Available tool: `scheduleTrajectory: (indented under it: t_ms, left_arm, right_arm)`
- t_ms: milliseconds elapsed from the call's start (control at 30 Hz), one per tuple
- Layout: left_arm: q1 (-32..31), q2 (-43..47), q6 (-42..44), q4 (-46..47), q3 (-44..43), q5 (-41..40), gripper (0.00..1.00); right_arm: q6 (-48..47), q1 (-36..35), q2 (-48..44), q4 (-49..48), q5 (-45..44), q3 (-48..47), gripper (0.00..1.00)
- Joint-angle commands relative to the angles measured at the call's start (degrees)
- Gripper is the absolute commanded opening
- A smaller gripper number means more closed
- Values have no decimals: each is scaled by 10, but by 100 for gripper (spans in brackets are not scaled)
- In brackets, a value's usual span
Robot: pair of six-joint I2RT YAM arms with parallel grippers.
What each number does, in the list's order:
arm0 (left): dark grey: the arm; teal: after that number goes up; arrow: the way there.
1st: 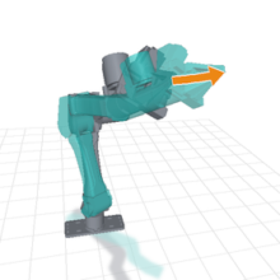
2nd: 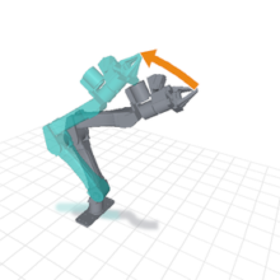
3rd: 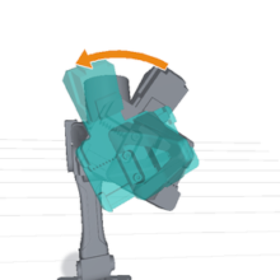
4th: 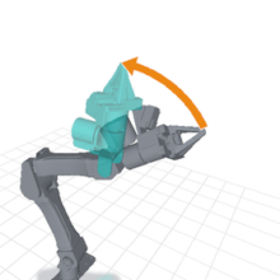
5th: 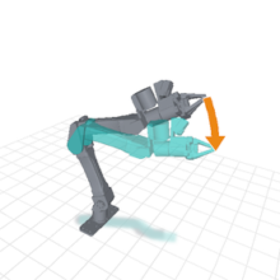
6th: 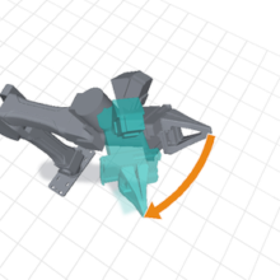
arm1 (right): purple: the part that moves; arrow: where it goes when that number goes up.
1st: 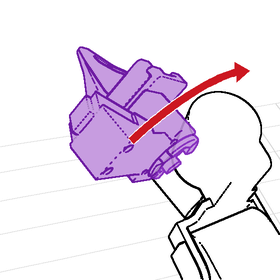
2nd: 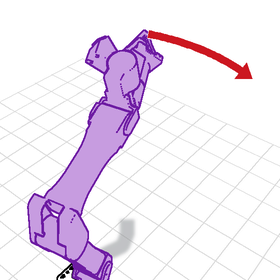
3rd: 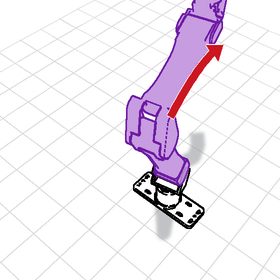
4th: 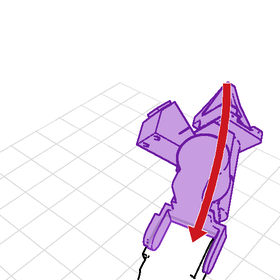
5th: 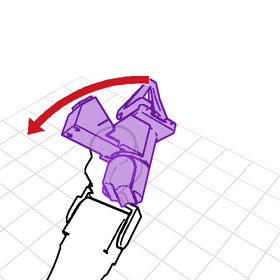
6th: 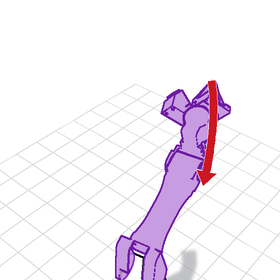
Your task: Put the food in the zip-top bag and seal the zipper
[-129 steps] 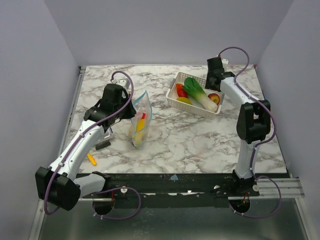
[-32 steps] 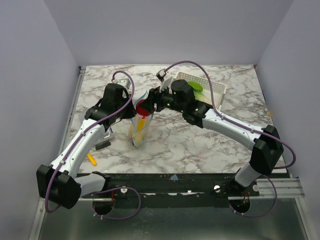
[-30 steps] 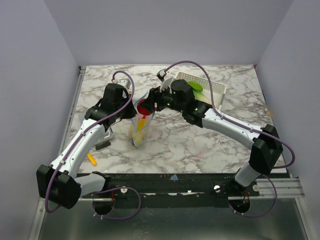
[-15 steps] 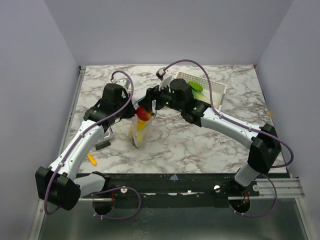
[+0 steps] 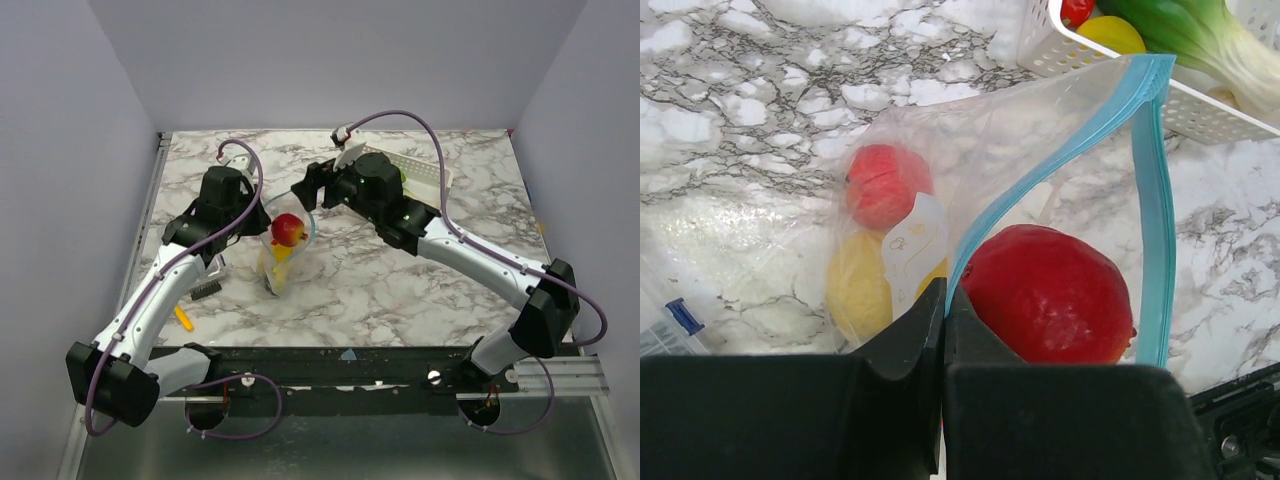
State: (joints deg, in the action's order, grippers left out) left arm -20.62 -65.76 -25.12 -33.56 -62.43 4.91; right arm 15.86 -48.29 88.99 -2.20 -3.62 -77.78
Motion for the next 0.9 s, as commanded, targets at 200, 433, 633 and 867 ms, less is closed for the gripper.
scheduleTrajectory:
  t_ms: [200,433,633,867]
  left_arm:
    - [3,28,-27,-31,-40,40,0]
    - [3,20,-23,-26,-35,38,0]
    - [4,11,-7,-13,-19,9,0]
    - [3,1,6,0,5,-15,0]
  right_arm:
    - [-23,8,-23,55,-130,-12,81]
    - [10,37,-9,87,-151,-21,81]
    - [91,112,27,165,-130,-41,72]
    - [126,187,79,232,-68,-62,67]
